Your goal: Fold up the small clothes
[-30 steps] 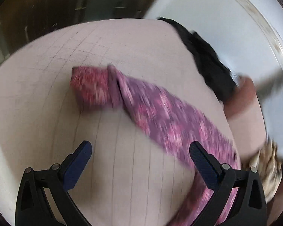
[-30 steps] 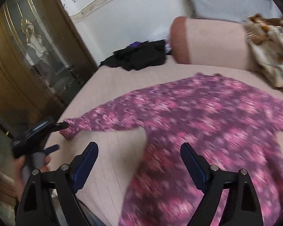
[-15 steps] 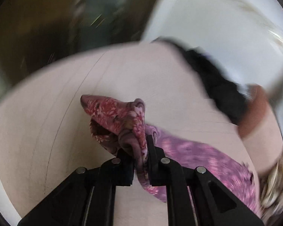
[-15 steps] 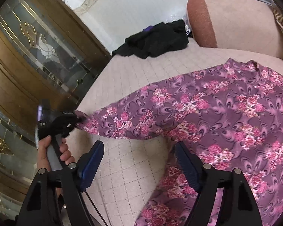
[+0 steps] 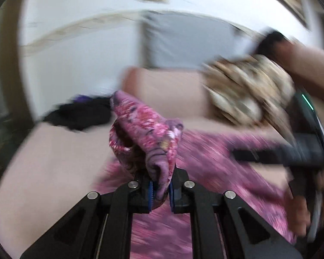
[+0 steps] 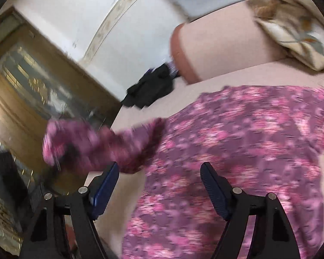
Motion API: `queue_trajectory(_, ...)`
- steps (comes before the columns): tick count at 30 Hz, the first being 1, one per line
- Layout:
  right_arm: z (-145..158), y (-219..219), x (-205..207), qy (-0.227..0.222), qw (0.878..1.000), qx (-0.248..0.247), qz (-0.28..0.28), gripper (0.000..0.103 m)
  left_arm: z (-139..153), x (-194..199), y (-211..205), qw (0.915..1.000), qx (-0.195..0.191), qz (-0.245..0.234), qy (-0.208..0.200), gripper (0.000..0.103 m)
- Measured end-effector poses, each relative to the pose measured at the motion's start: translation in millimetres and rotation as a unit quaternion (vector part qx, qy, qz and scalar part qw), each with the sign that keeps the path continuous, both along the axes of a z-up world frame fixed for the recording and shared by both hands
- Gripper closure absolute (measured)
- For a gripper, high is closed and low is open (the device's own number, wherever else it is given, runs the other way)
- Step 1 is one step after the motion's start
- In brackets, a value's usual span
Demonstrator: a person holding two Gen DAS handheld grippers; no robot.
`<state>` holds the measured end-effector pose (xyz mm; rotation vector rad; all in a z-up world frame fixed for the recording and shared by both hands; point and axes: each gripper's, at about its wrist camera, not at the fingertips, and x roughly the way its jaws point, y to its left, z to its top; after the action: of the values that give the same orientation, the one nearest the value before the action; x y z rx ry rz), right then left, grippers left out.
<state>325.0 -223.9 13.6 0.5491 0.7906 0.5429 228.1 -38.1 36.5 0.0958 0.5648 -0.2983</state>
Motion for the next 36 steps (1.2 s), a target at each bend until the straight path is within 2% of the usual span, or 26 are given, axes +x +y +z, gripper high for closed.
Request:
queue_trajectory(2, -19, -26, 9, 0.029, 0.999, 0.019, -0.023, 0.02, -41, 0, -31, 0.9973, 0.034, -0.045, 0.047, 0.093)
queue_trajectory(3, -32, -40, 14, 0.045, 0.998, 0.04, -0.029, 0.02, -68, 1, -47, 0.9917, 0.048, -0.071, 0.095, 0.093)
queue_trajectory(4, -42, -47, 17, 0.056, 0.997, 0.05, -0.031, 0.02, -80, 1, -53, 0.9893, 0.049, -0.08, 0.112, 0.093)
queue_trajectory(5, -51, -53, 20, 0.07, 0.995, 0.057, -0.034, 0.02, -100, 0, -63, 0.9854, 0.069, -0.087, 0.13, 0.093)
queue_trajectory(8, -78, -58, 28, 0.11, 0.99, 0.086, -0.014, 0.02, -122, -6, -78, 0.9796, 0.127, -0.101, 0.119, 0.093)
queue_trajectory(12, -100, -43, 35, 0.158, 0.982, 0.093, 0.044, 0.02, -121, -6, -83, 0.9753, 0.151, -0.119, 0.109, 0.091)
queue_trajectory(15, -115, -27, 32, 0.202, 0.97, 0.098, 0.09, 0.02, -120, -7, -88, 0.9727, 0.174, -0.122, 0.094, 0.091)
queue_trajectory(17, -122, -19, 29, 0.219, 0.963, 0.114, 0.103, 0.023, -123, -7, -90, 0.9707, 0.184, -0.123, 0.093, 0.091)
queue_trajectory(18, -122, -12, 27, 0.221, 0.961, 0.122, 0.112, 0.034, -124, -10, -90, 0.9697, 0.188, -0.124, 0.093, 0.091)
queue_trajectory(21, -130, 5, 22, 0.239, 0.961, 0.073, 0.115, 0.092, -121, -12, -92, 0.9683, 0.197, -0.129, 0.084, 0.091)
queue_trajectory(23, -119, 10, 18, 0.233, 0.965, 0.057, 0.108, 0.092, -107, -18, -91, 0.9686, 0.197, -0.135, 0.069, 0.09)
queue_trajectory(24, -104, 11, 13, 0.215, 0.969, 0.05, 0.107, 0.092, -91, -26, -88, 0.9696, 0.194, -0.142, 0.045, 0.087)
queue_trajectory(25, -78, 13, 5, 0.184, 0.976, 0.044, 0.11, 0.092, -79, -34, -85, 0.9707, 0.185, -0.152, 0.027, 0.071)
queue_trajectory(26, -64, 13, 0, 0.165, 0.979, 0.039, 0.108, 0.092, -65, -43, -79, 0.9717, 0.166, -0.167, 0.017, 0.041)
queue_trajectory(28, -31, 7, -28, 0.111, 0.99, 0.017, 0.083, 0.09, -46, -62, -65, 0.976, 0.131, -0.174, 0.008, 0.018)
queue_trajectory(30, -21, -8, -60, 0.07, 0.996, 0.003, 0.053, 0.084, -40, -80, -45, 0.9821, 0.084, -0.166, 0.031, 0.018)
queue_trajectory(31, -26, -18, -80, 0.06, 0.998, -0.004, 0.035, 0.065, -43, -86, -36, 0.9835, 0.058, -0.162, 0.055, 0.018)
queue_trajectory(33, -46, -33, -108, 0.068, 0.997, -0.025, -0.004, 0.04, -59, -95, -6, 0.9835, -0.014, -0.14, 0.113, 0.018)
queue_trajectory(34, -66, -43, -126, 0.093, 0.995, -0.021, -0.025, 0.04, -69, -94, 7, 0.9822, -0.034, -0.124, 0.137, 0.018)
queue_trajectory(36, -86, -53, -145, 0.126, 0.991, 0.01, -0.036, 0.04, -83, -85, 26, 0.9799, -0.053, -0.071, 0.179, 0.018)
